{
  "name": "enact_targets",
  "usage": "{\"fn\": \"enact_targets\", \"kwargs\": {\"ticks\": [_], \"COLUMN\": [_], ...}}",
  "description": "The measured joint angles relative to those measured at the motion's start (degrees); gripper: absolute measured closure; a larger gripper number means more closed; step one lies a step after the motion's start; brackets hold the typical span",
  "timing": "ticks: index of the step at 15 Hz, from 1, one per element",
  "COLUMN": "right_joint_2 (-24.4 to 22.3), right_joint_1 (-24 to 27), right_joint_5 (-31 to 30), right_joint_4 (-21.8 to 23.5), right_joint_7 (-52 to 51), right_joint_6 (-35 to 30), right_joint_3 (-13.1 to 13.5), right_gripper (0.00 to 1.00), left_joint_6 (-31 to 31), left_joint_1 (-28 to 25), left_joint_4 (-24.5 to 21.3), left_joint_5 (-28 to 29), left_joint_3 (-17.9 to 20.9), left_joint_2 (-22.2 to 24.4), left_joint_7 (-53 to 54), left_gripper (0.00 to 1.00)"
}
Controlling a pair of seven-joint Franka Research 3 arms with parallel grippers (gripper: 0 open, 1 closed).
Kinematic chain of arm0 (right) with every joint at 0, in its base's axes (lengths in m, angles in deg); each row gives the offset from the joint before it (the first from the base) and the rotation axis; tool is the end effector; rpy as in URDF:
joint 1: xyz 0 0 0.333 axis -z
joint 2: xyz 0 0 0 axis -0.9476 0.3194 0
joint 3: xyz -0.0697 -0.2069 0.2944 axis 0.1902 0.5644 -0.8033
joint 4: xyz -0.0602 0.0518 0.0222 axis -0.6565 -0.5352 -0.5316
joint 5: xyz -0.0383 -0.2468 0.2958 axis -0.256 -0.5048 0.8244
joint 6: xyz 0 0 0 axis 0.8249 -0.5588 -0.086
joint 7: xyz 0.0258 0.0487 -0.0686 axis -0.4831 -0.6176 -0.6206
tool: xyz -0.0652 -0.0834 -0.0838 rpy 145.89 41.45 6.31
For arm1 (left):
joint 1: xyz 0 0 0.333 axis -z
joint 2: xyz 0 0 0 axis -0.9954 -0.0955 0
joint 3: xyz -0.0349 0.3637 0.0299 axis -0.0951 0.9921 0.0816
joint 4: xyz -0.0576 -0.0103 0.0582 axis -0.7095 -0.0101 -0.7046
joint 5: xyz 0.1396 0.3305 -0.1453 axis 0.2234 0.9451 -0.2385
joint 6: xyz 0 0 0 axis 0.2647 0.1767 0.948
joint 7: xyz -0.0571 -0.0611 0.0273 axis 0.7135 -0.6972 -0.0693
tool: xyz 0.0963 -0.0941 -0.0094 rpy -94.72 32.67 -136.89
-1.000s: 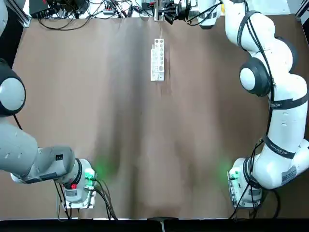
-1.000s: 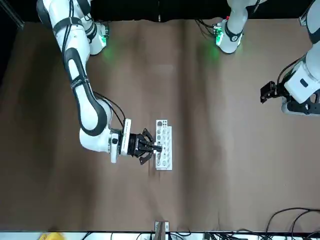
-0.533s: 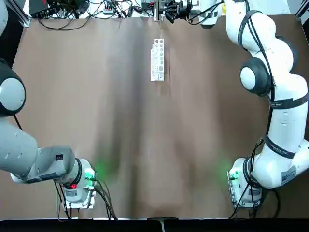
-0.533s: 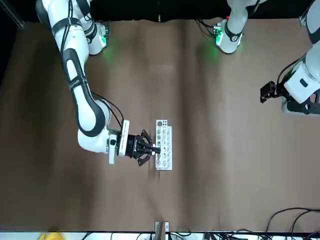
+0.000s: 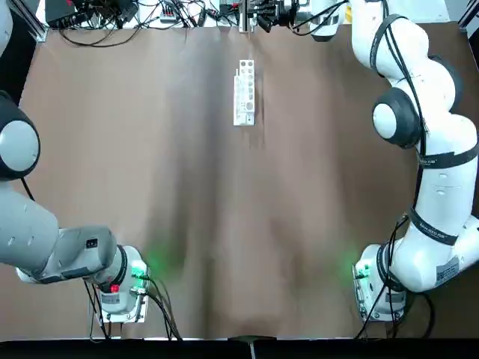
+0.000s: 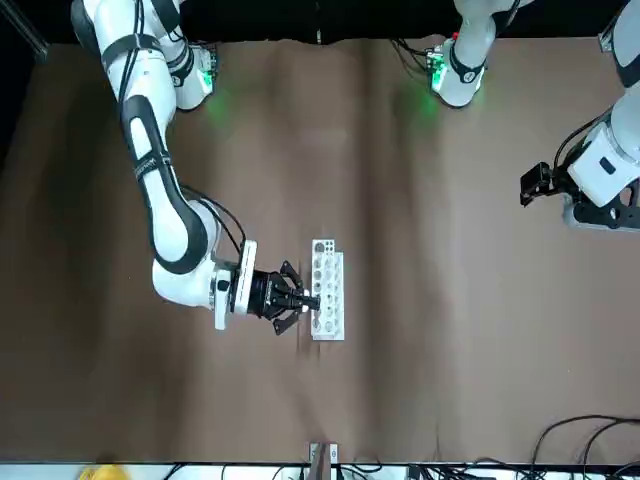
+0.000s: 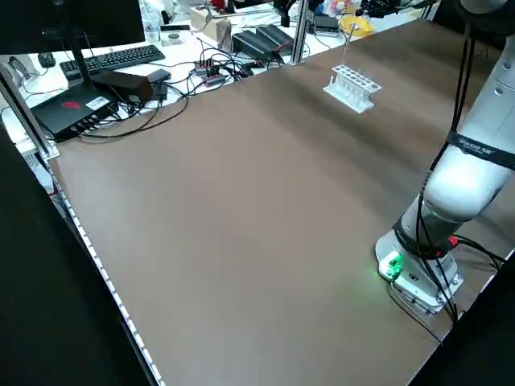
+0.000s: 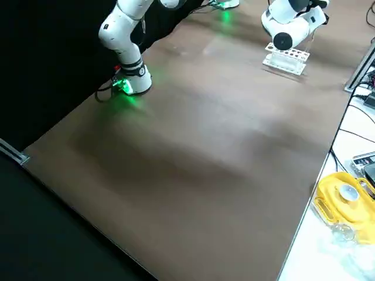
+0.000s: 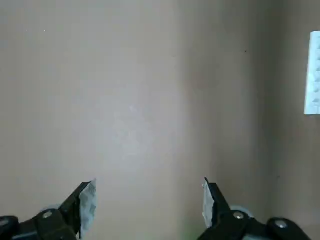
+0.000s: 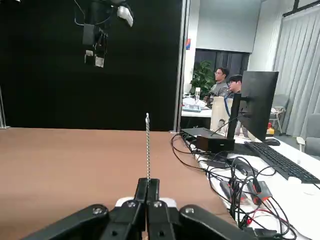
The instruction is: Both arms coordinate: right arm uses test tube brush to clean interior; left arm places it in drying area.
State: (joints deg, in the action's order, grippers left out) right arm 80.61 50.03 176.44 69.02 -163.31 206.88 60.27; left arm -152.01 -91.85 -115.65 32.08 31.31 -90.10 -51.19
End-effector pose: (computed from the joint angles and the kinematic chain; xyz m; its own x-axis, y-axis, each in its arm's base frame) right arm 0.7242 0.3877 0.3748 -0.0784 0.1246 0.9891 0.9883 -0.1205 0.0935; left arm 0.5728 -0.0552 0.6076 0.9928 -0.1060 -0.0552 -0.1062 -0.9943 -0.0001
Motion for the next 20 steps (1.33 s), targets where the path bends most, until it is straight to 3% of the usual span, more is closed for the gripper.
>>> {"fn": "enact_targets", "kwargs": {"ticks": [20], "right_joint_2": [0.24], "right_joint_1": [0.31], "right_joint_5": [0.05], "right_joint_4": [0.45], "right_joint_7": [-0.37], "right_joint_6": [-0.03], "right_joint_3": [-0.09], "right_gripper": [0.97], "left_joint_6": [0.00], "left_joint_1": [0.00], "left_joint_4": [0.00], "left_joint_5": [0.00], "left_joint_3": [-0.01], "left_joint_2": [0.00], "left_joint_7": [0.00], "left_gripper": [0.00]}}
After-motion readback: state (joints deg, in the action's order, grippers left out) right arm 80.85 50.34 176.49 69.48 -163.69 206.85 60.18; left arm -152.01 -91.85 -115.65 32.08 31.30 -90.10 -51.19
